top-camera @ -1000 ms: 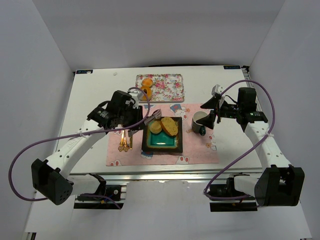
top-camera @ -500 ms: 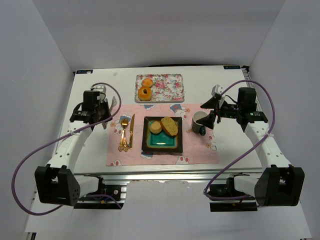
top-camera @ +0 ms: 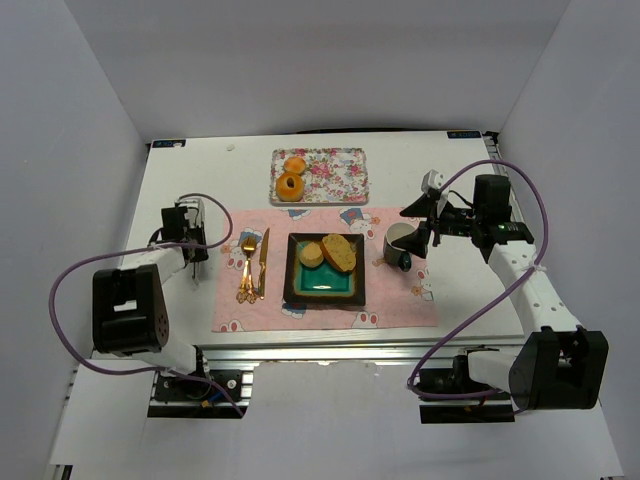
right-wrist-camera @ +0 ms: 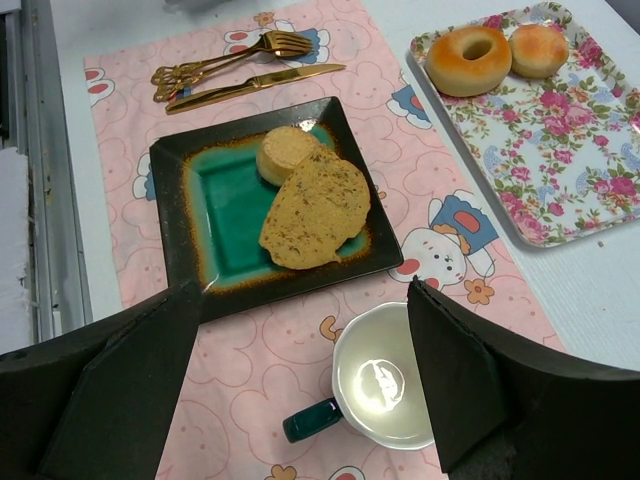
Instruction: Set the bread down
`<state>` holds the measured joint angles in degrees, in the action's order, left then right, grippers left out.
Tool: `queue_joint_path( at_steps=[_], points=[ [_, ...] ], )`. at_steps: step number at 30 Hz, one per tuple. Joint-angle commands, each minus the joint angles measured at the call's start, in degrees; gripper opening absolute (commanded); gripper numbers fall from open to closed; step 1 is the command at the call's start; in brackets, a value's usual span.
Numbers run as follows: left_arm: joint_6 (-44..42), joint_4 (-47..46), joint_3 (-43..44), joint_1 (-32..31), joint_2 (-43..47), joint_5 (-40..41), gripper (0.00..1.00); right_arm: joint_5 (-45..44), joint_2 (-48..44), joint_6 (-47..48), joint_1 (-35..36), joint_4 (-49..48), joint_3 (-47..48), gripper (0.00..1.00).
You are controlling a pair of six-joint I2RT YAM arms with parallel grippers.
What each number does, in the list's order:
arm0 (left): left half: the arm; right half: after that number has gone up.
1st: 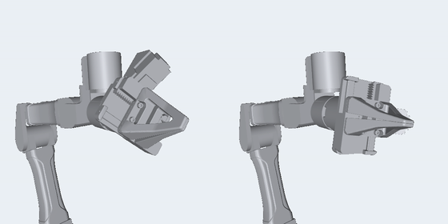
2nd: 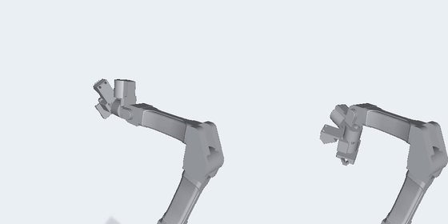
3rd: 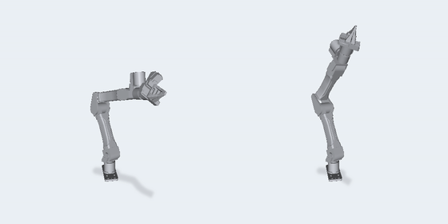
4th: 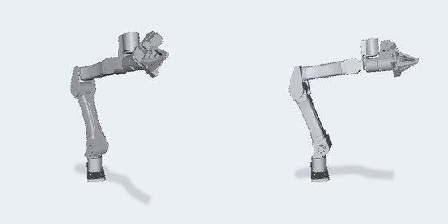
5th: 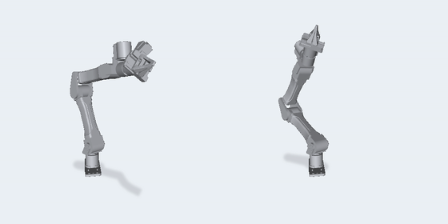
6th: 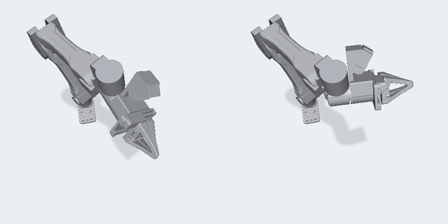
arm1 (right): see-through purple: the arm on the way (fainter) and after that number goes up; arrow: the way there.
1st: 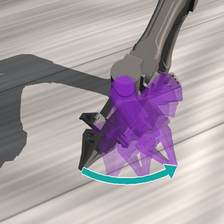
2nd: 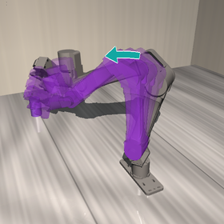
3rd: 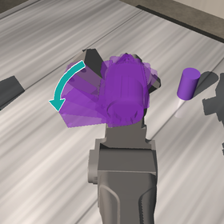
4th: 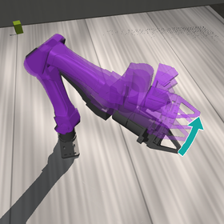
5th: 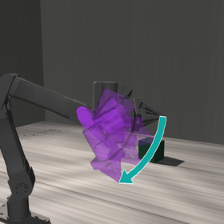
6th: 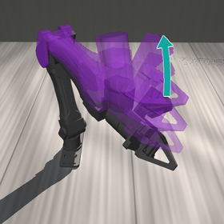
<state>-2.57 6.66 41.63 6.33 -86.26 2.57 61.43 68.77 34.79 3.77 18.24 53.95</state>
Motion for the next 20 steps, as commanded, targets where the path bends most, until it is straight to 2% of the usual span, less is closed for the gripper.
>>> queue_joint_path(
  at_steps=[1,3,4,5,6,8,9,10,11,12,15,20],
  points=[
    [0.81,-2.97,-0.58,1.84,-1.63,0.68,0.45,0.01,0.13,1.25,0.19,-0.05,2.03,0.88],
    [1.77,-2.61,-0.76,2.37,-2.07,1.04,0.53,-0.34,0.48,1.51,0.18,0.65,2.21,0.88],
    [1.95,-2.70,-1.11,2.55,-1.81,0.86,0.67,-0.95,1.09,1.60,0.27,1.18,2.90,0.88],
    [1.95,-2.70,-1.28,2.81,-1.46,0.95,0.75,-1.13,1.36,1.51,0.27,2.49,3.35,0.89],
    [1.95,-2.70,-1.37,2.90,-1.02,1.30,0.80,-2.53,1.71,1.17,0.36,3.46,3.96,0.89],
    [1.95,-2.70,-1.55,3.25,0.82,1.56,0.83,-5.25,2.33,-2.16,0.62,2.95,5.11,0.89],
    [3.69,-2.35,-1.37,3.43,1.44,1.82,0.84,-9.88,2.42,-4.09,0.80,2.16,5.28,0.89],
    [3.88,-2.09,-1.20,3.78,2.23,1.65,0.94,-12.88,2.51,-9.77,0.97,0.85,5.37,0.89],
    [4.06,-1.22,-0.67,3.95,3.71,1.56,0.98,-16.57,2.68,-12.61,1.32,-1.08,5.72,0.89],
    [4.67,-0.68,-0.41,4.04,4.69,1.56,0.98,-23.91,2.94,-14.72,1.50,-1.27,6.25,0.89],
    [6.51,1.16,0.38,4.13,8.73,1.04,0.98,-35.80,4.88,-20.71,1.94,0.12,9.58,0.89],
    [11.61,3.63,-0.05,4.22,17.42,-0.28,0.98,-40.86,5.67,-23.53,1.94,-0.39,12.31,0.90]
  ],
)
